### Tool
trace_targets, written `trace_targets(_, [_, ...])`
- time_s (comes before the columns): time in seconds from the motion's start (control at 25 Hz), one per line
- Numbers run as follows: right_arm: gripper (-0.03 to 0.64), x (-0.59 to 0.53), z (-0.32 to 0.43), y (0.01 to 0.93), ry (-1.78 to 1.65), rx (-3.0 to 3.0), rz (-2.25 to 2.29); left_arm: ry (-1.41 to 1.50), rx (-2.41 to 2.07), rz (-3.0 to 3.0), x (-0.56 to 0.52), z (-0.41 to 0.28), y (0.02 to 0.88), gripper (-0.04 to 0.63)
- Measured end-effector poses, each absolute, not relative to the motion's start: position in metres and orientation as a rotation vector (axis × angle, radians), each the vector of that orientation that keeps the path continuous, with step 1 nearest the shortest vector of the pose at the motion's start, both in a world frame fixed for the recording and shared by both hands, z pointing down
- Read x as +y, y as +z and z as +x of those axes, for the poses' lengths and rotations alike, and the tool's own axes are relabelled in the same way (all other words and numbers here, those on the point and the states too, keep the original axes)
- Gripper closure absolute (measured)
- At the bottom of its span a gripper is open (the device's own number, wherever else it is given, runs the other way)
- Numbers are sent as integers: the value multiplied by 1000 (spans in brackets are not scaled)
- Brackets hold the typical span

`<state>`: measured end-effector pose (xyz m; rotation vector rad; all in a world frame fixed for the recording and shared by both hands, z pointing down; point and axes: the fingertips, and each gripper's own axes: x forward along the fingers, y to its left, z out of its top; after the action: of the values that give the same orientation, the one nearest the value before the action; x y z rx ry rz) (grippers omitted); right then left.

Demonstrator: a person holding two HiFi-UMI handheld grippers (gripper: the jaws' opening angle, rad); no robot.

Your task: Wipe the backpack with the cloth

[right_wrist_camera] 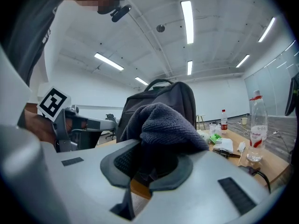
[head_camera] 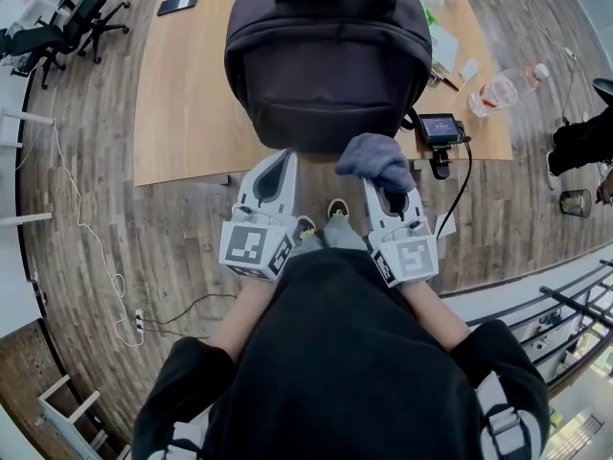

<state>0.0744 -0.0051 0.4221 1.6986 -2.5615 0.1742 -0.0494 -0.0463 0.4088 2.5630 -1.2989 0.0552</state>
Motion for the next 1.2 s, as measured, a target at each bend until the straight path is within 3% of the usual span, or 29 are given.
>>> trace_targets(0.32, [563, -43, 95, 464, 329, -2412, 1658, 107, -1310, 2551, -62, -32, 414, 580])
trace_targets(1.2, [563, -92, 123, 465, 226, -2439, 1602, 145, -1377, 2517, -94, -27, 420, 580])
